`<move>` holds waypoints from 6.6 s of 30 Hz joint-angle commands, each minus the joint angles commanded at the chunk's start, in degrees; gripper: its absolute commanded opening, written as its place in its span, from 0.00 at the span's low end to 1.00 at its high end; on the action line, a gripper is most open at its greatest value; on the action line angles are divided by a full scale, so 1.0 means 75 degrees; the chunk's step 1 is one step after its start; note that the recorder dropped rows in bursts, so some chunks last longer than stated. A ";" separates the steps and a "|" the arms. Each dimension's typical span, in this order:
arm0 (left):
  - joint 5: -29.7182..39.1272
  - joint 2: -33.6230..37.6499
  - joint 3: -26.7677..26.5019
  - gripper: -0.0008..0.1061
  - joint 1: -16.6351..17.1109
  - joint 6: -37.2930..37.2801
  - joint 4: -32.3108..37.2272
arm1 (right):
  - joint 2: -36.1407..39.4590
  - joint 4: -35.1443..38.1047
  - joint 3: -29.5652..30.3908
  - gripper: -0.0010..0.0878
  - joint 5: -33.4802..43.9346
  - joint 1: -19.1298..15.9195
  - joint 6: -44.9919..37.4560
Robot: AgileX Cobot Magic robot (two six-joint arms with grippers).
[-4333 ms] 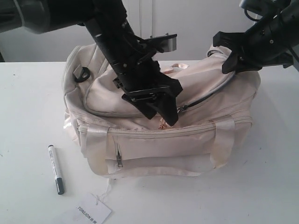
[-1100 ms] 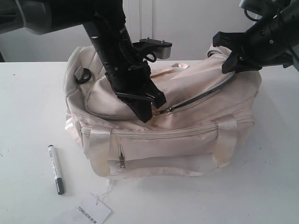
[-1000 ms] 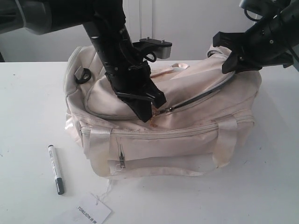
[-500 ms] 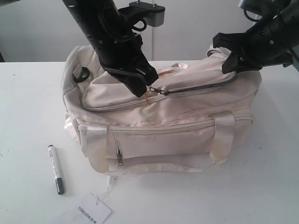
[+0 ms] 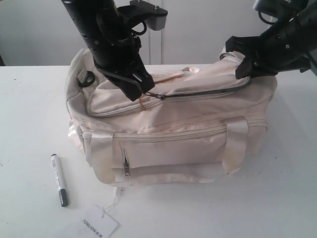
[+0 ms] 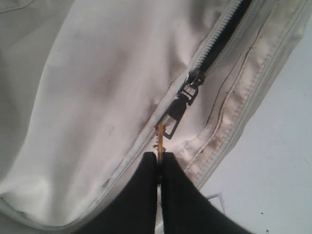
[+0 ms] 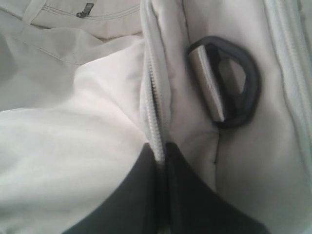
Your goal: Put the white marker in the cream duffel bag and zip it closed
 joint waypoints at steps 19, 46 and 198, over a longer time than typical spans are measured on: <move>0.0000 -0.0045 0.0031 0.01 0.0389 -0.0200 -0.0494 | 0.0000 -0.0100 0.0000 0.01 0.0016 0.0000 0.0000; -0.0821 -0.1584 0.2217 0.01 0.1078 -0.0199 -0.0209 | 0.0000 -0.0100 0.0000 0.01 0.0045 0.0000 0.0000; -0.3449 -0.2361 0.4490 0.01 0.2524 -0.0373 -0.1281 | 0.0228 -0.0167 0.2147 0.07 -0.5109 0.5192 -0.8328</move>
